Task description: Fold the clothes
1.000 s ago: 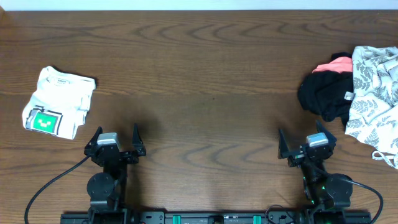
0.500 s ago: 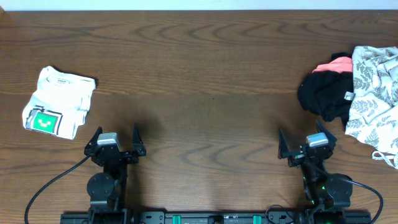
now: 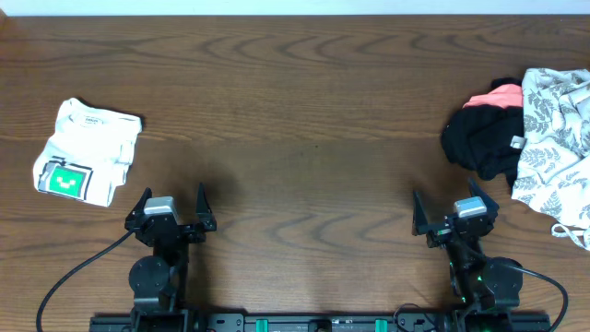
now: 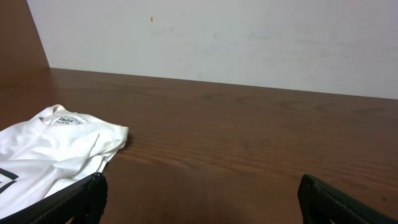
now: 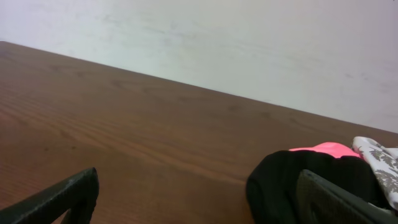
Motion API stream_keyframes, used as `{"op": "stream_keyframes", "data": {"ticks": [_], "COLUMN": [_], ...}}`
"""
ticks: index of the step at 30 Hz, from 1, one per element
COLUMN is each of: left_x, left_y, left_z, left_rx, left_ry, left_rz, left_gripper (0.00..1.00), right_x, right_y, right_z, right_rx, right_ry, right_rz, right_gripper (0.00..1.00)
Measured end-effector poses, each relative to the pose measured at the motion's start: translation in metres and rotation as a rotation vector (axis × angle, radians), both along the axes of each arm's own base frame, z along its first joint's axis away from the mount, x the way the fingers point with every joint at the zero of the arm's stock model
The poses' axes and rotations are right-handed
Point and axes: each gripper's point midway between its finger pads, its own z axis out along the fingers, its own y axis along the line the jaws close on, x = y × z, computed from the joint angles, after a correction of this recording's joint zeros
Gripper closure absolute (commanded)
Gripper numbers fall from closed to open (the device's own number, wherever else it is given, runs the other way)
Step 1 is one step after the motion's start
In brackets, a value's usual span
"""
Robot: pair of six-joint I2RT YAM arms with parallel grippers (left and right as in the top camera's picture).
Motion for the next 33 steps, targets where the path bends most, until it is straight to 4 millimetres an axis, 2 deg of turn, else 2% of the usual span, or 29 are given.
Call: {"op": "stream_keyframes", "data": {"ticks": [8,14,18,22,27,29,33], "left_x": [0.000,-0.002,-0.004,-0.005,0.003,0.007,0.011], "left_y": [0.000,-0.001,-0.005,-0.008,-0.008,-0.009,-0.009], "left_z": [0.000,0.000,-0.001,0.027,0.069,0.079,0.080], "left_rx": [-0.007,-0.120,-0.169,-0.181,-0.160,-0.155,-0.148], "left_ry": [0.000,0.014,0.091,0.143,0.255,0.332,0.537], "left_rz": [0.001,0.010,-0.003,-0.013,-0.013,-0.008,0.001], "left_gripper": [0.02,0.02,0.02,0.02,0.02,0.02,0.02], "right_x": [0.000,0.002,0.008,0.020,0.042,0.053,0.071], "right_y": [0.000,-0.002,-0.008,-0.013,-0.014,-0.015,-0.009], "right_z": [-0.001,-0.007,0.007,0.026,0.029,0.028,0.026], "right_rx": [0.144,0.179,0.181,0.175,0.155,0.146,0.153], "right_ry": [0.033,0.087,0.124,0.211,0.438,0.537,0.689], "right_rz": [-0.009,-0.027,-0.069,-0.107,-0.143,-0.154,-0.129], "right_gripper": [0.01,0.01,0.01,0.01,0.01,0.01,0.01]}}
